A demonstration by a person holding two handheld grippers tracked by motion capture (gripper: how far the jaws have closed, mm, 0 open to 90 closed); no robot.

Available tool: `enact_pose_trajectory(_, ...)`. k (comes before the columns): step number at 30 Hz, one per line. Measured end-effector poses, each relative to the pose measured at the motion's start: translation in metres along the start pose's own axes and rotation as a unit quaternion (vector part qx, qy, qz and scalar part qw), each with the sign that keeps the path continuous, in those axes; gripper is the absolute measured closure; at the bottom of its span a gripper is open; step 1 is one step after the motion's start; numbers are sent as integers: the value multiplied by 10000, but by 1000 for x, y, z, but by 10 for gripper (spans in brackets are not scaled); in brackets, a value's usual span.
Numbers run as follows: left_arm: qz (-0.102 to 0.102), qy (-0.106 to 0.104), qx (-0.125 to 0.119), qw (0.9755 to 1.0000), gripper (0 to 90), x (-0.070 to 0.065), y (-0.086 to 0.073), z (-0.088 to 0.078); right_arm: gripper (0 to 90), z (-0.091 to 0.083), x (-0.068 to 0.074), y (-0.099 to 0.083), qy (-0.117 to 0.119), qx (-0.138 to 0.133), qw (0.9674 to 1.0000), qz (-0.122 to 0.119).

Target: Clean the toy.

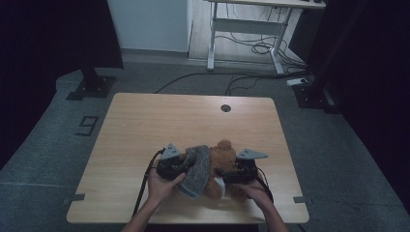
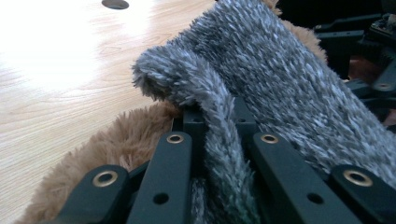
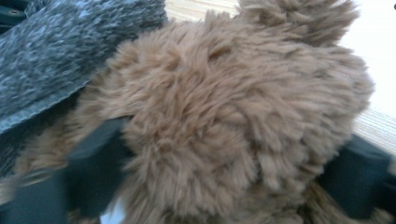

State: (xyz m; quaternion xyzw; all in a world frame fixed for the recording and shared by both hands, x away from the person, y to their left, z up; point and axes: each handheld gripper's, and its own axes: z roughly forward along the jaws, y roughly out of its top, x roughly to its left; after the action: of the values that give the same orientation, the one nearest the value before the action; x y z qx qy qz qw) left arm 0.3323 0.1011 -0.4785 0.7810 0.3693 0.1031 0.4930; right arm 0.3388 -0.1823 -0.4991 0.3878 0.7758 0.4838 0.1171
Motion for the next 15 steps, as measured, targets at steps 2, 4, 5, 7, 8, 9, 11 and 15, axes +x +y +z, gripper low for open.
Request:
enact_pose_trajectory(2,-42,-12,-27,10000,817,1,0,-1,204,0,1,0,-10,10,10000,9)
enact_pose_trajectory(4,-38,26,-98,9999,816,1,-1,-2,397,0,4,1,-121,0,9999,-60)
enact_pose_trajectory(5,-38,26,-98,9999,816,1,-1,-2,397,0,4,1,-121,0,9999,-60)
enact_pose_trajectory(7,-20,80,-137,9999,816,1,0,-2,470,-1,8,1,-288,-66,9995,-125)
enact_pose_trajectory(8,-3,131,-149,9998,815,1,2,-2,493,0,9,2,-372,-117,9991,-142)
enact_pose_trajectory(9,-3,172,-160,9997,813,2,3,-1,507,1,12,3,-524,-225,9982,-200)
enact_pose_trajectory(11,-24,235,-143,9996,811,5,8,1,515,4,12,4,-689,-337,9968,-208)
enact_pose_trajectory(15,-91,383,-175,9991,813,15,22,8,525,12,6,9,-942,-529,9939,-212)
